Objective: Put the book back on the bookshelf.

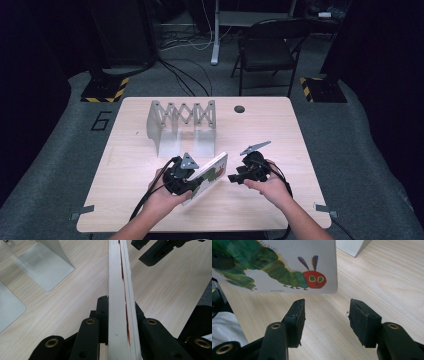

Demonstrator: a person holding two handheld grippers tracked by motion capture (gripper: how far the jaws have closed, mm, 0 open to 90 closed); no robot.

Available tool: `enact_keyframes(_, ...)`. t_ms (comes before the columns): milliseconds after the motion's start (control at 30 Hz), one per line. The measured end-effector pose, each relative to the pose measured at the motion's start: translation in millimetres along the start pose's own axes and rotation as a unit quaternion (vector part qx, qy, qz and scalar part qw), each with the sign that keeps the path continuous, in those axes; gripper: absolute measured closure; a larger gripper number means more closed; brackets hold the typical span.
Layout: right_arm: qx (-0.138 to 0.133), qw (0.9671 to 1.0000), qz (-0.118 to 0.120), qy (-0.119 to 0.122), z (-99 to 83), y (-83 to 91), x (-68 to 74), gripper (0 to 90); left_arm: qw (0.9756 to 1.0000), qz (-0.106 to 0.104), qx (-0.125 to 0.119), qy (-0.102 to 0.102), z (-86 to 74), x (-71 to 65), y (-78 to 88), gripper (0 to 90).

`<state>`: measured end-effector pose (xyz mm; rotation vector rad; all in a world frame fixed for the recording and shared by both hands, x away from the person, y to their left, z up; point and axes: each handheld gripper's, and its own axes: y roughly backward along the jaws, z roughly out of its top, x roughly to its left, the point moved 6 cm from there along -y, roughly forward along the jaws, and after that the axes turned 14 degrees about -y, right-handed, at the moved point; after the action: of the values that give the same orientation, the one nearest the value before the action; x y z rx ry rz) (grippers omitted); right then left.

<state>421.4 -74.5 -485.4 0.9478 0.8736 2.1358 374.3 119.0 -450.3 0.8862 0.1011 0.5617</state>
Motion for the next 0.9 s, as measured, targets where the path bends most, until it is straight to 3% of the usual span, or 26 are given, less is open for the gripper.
enact_keyframes(900, -0.007, 0.9999, -0.007, 0.000, -3.3, 3.0, -0.9, 47.1, 0.9990, 0.027, -0.002, 0.036, -15.9, 28.9, 20.1, 76.2)
